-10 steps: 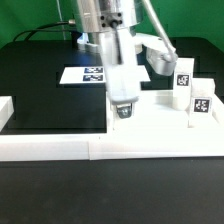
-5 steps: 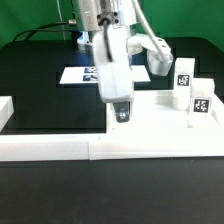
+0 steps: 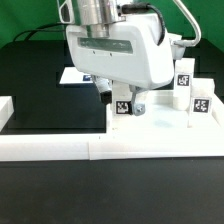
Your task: Assemble square table
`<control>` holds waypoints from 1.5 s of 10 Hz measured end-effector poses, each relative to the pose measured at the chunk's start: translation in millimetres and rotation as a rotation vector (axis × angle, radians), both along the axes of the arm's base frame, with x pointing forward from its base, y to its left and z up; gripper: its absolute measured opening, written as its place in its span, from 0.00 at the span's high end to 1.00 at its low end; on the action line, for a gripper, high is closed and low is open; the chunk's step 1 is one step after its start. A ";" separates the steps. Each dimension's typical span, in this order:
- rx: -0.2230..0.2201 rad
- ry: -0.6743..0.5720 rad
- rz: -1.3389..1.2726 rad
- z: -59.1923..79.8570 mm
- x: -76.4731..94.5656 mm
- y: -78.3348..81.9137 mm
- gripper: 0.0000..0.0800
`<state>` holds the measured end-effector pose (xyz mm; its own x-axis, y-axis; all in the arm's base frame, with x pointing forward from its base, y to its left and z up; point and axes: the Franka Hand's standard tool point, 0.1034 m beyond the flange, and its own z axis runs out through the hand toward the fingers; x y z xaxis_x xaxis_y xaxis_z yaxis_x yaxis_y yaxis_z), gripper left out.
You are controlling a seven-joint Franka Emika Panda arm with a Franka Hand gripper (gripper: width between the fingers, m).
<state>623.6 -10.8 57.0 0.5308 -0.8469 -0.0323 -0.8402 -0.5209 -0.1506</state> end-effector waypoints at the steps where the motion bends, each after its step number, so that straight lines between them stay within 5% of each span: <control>1: -0.054 -0.005 0.204 0.5 0.1 3.5 0.19; 3: -0.111 -0.021 0.590 4.2 0.1 13.6 0.19; 5: -0.137 -0.031 0.693 1.8 -0.5 11.4 0.19; 6: -0.136 -0.030 0.676 1.6 -0.6 10.9 0.19; 7: -0.133 -0.028 0.648 1.5 -0.6 10.9 0.35; 8: -0.130 -0.026 0.619 1.4 -0.6 10.9 0.35; 10: -0.117 -0.011 0.504 -0.1 -2.8 10.8 0.66; 15: -0.084 0.015 0.169 -0.3 -3.2 11.4 0.66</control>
Offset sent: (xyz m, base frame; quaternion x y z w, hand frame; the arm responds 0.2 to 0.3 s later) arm -0.0087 0.0160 0.0053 -0.0371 -0.0150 -0.2991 0.9534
